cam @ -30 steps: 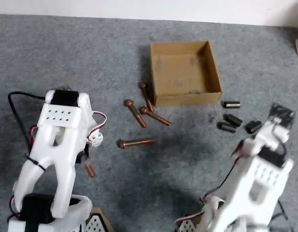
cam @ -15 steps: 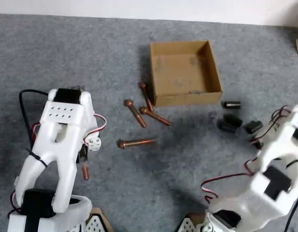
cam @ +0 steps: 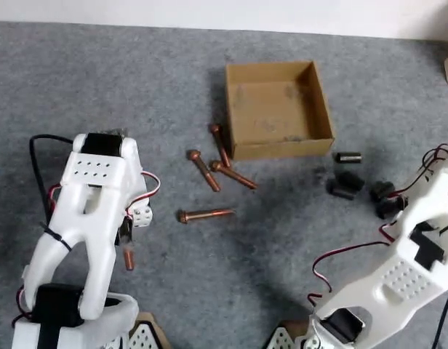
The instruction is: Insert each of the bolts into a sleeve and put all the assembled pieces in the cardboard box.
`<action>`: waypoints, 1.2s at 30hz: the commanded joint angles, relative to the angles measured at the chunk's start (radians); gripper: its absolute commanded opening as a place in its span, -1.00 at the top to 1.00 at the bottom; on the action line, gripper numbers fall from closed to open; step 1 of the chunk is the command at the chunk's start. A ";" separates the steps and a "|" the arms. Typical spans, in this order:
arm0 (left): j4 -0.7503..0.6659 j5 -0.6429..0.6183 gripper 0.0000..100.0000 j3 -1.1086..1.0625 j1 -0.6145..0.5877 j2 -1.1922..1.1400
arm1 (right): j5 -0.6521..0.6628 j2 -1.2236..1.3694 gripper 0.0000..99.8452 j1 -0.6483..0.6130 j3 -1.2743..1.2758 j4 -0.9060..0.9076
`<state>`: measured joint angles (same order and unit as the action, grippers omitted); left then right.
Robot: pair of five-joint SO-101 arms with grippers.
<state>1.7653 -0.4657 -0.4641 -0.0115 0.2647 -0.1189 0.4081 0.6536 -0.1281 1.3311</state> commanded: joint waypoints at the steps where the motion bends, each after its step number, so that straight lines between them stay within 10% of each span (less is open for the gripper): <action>1: -0.012 0.008 0.99 0.005 -0.005 0.002 | -0.032 -0.004 0.67 -0.042 -0.045 0.004; 25: -0.014 0.009 0.99 -0.001 -0.005 0.001 | -0.141 0.240 0.67 -0.093 -0.054 -0.082; 36: -0.040 0.006 0.99 -0.004 -0.005 0.001 | -0.135 0.203 0.97 -0.051 -0.105 -0.074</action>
<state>1.7346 -0.4641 -0.4733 -0.0115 0.2647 -0.2524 0.6306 0.5953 -0.1926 1.2774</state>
